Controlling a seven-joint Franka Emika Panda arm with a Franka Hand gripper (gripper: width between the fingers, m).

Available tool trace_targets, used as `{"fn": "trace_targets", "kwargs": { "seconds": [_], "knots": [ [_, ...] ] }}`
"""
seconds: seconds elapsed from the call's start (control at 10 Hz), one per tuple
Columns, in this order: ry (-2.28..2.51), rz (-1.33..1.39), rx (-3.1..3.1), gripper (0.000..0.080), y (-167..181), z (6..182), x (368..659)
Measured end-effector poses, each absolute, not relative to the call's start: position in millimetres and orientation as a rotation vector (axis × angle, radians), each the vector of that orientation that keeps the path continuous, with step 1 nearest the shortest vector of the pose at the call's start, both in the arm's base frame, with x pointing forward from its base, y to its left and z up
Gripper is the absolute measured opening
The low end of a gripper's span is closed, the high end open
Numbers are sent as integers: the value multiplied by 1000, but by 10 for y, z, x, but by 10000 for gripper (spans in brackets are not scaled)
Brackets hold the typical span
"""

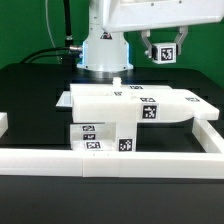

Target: Assemble chair

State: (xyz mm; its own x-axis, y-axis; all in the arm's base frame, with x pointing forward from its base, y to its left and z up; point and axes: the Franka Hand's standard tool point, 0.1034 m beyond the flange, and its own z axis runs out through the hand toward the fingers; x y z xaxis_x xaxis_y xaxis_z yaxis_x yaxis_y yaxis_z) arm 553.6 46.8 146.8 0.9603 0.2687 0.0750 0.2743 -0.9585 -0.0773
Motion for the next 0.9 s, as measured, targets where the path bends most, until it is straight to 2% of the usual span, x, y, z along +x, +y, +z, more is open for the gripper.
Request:
{"fn": "trace_targets", "kwargs": {
  "seconds": [0.2, 0.3, 0.6, 0.7, 0.9],
  "knots": [
    [-618, -86, -3023, 277, 205, 1572, 5907],
    [-683, -75, -3020, 277, 194, 1600, 5981],
    [-715, -71, -3018, 277, 159, 1571, 5974],
    [-975, -58, -2990, 277, 4, 1514, 6039],
    [-1099, -7, -2957, 277, -137, 1479, 6260]
  ]
}}
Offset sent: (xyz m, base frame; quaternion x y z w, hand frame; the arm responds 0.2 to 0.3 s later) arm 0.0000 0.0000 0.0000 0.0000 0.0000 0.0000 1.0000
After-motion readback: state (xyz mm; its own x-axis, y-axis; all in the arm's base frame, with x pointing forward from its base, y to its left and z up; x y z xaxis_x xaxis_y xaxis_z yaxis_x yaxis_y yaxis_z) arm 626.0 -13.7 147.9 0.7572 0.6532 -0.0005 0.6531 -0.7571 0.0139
